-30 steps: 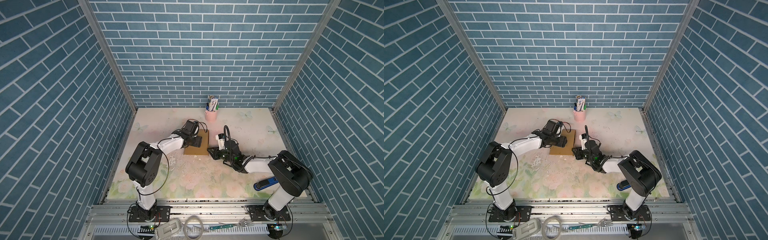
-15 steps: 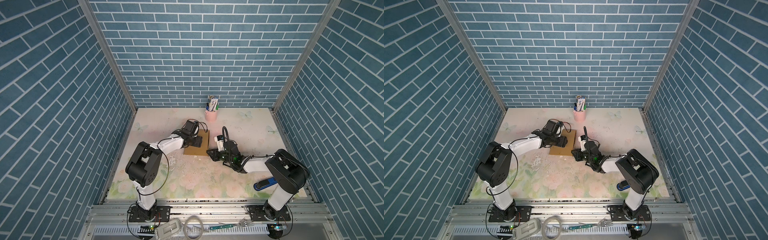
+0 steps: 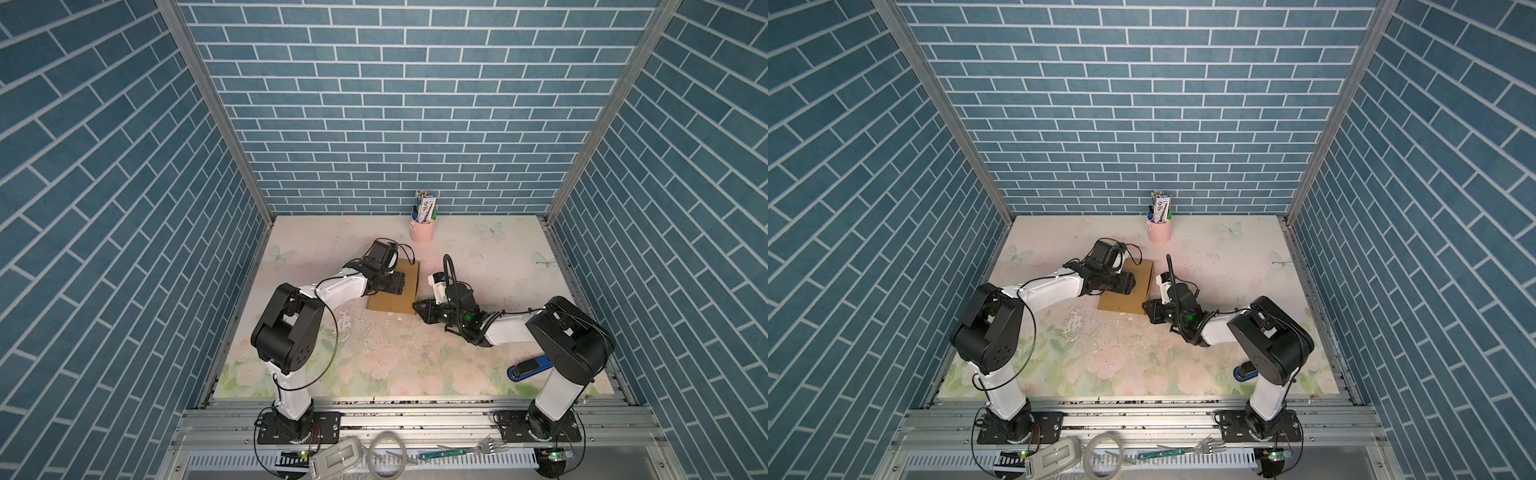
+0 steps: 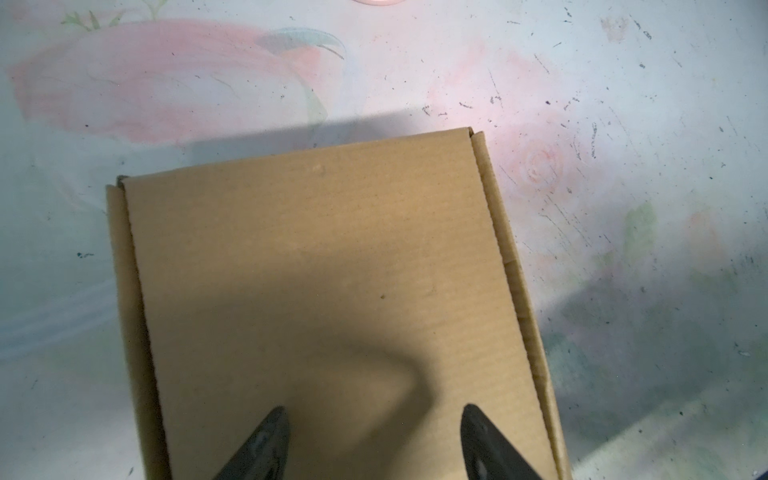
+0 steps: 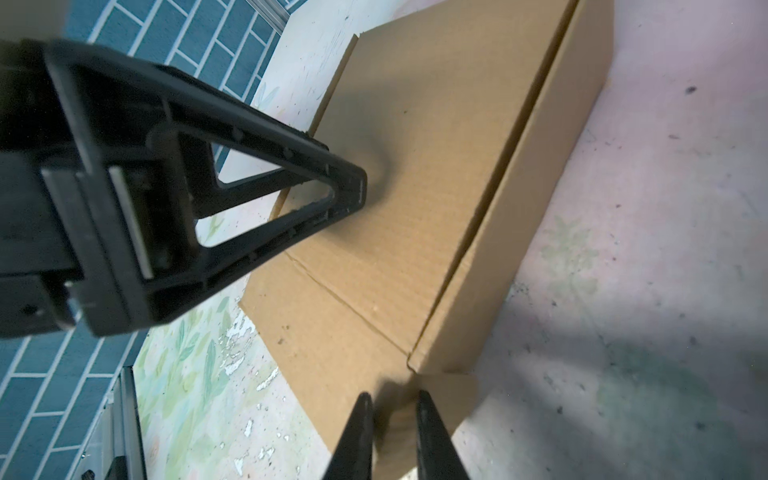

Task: Fold the paper box

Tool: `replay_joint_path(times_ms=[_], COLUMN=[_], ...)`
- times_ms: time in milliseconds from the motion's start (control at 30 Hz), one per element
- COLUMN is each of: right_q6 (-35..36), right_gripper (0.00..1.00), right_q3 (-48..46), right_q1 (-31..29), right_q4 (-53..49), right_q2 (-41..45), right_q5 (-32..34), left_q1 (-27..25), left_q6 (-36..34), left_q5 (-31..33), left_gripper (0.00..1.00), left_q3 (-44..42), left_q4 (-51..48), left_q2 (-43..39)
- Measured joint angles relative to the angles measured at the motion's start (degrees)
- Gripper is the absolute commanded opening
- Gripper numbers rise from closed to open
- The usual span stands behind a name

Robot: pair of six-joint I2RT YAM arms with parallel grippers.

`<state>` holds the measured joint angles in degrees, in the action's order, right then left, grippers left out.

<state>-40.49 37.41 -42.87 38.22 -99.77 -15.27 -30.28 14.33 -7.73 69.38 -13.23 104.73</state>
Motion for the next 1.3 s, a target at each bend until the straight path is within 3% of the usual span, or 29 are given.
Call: replay_joint_path(times_ms=[333, 600, 1300], right_q6=[-13.55, -18.05, -4.61], right_gripper=[0.22, 0.22, 0.21], right_q3=[0.00, 0.00, -0.39], right_q1=[-1.03, -1.07, -0.96], right_q4=[6.51, 8.81, 5.14], right_q2=[-3.02, -4.13, -2.36], right_q5=[-3.30, -3.65, 2.64], left_q1=[0.00, 0.00, 0.00], left_q6=[1.29, 1.70, 1.95], left_q5=[-1.64, -2.43, -3.87], left_gripper=[0.67, 0.67, 0.67], left_q3=[0.00, -0.04, -0.24], left_q4=[0.20, 0.22, 0.35], left_q2=[-0.02, -0.17, -0.26])
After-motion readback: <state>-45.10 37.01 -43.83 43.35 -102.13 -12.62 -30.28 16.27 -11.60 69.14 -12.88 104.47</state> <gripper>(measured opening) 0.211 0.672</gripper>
